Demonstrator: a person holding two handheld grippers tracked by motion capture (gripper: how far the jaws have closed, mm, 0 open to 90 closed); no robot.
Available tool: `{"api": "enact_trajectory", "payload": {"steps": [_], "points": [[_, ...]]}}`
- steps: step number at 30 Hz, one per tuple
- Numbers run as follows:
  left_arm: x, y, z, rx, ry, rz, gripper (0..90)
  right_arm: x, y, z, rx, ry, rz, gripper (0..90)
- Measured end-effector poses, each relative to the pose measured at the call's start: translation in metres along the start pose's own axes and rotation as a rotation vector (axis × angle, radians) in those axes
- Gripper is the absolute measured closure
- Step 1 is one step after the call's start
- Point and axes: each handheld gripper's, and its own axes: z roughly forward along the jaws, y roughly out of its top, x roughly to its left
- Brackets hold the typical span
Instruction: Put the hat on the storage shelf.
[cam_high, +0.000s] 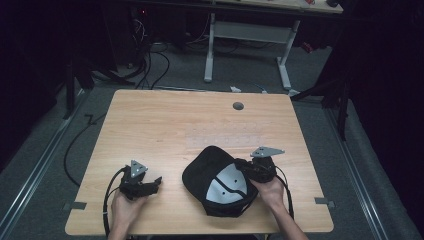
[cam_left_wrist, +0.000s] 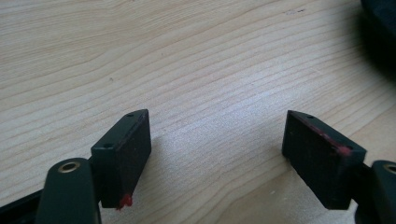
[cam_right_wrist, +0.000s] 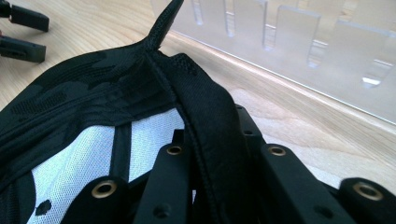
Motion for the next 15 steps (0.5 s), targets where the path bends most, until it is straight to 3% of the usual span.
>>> {"api": "enact_trajectory", "payload": {"steps": [7,15], "points": [[-0.003,0.001,0.001,0.023,0.011,0.015,24.2,-0.004,0.001,-0.011,-0.020,-0.011,0.026,80.3],[-0.019,0.003,-0.008,0.010,-0.074,0.012,23.3,-0.007,0.003,-0.023,-0.048,-0.033,0.041,80.3]]}}
